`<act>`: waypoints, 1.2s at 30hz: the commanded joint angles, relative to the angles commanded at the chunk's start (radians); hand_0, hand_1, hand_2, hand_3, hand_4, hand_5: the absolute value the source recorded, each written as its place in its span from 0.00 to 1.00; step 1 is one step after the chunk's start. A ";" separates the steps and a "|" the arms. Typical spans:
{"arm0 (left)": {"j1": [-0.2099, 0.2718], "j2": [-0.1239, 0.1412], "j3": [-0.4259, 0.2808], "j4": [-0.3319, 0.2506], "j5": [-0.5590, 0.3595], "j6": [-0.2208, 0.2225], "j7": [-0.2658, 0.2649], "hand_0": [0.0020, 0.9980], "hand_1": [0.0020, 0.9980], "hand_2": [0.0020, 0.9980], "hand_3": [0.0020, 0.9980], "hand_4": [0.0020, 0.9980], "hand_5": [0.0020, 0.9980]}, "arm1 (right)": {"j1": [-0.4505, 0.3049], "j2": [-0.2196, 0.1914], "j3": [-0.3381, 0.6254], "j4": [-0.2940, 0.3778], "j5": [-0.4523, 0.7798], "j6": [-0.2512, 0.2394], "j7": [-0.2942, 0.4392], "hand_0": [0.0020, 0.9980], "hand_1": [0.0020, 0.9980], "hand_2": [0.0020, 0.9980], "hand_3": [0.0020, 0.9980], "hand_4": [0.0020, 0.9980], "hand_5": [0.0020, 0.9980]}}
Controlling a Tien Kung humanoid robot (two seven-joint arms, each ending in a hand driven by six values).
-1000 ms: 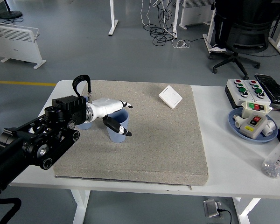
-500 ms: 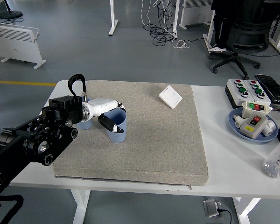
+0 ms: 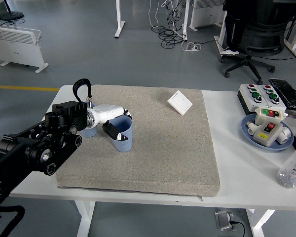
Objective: Push cup pick cup insert cup
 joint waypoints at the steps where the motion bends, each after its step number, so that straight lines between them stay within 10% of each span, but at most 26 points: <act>1: 0.000 0.001 0.002 -0.001 0.002 -0.002 0.001 0.56 0.73 0.92 0.78 0.68 0.12 | 0.000 0.000 0.000 0.000 0.000 0.000 0.000 0.75 0.64 0.65 0.57 0.09 0.45; 14: 0.002 0.010 0.020 -0.025 0.037 -0.031 0.016 0.52 0.64 0.89 0.76 0.51 0.00 | -0.001 0.001 0.001 0.000 0.000 -0.001 0.002 0.75 0.64 0.65 0.57 0.09 0.45; 15: 0.002 0.011 0.021 -0.028 0.041 -0.032 0.017 0.50 0.56 0.77 0.69 0.40 0.00 | -0.001 0.001 0.001 0.000 0.000 -0.002 0.002 0.75 0.64 0.65 0.57 0.09 0.45; 20: 0.003 0.015 0.022 -0.043 0.052 -0.035 0.015 0.50 0.56 0.77 0.69 0.40 0.00 | -0.002 0.001 0.003 0.000 -0.001 -0.002 0.002 0.75 0.64 0.65 0.57 0.09 0.45; 21: 0.003 0.015 0.021 -0.045 0.052 -0.035 0.014 0.47 0.52 0.63 0.59 0.32 0.00 | -0.002 0.001 0.003 0.000 -0.002 -0.002 0.002 0.75 0.64 0.65 0.56 0.08 0.45; 36: -0.001 0.025 0.021 -0.078 0.049 -0.047 0.019 0.45 0.49 0.58 0.54 0.28 0.00 | -0.002 0.001 0.003 0.000 -0.002 -0.003 0.003 0.75 0.63 0.64 0.56 0.08 0.44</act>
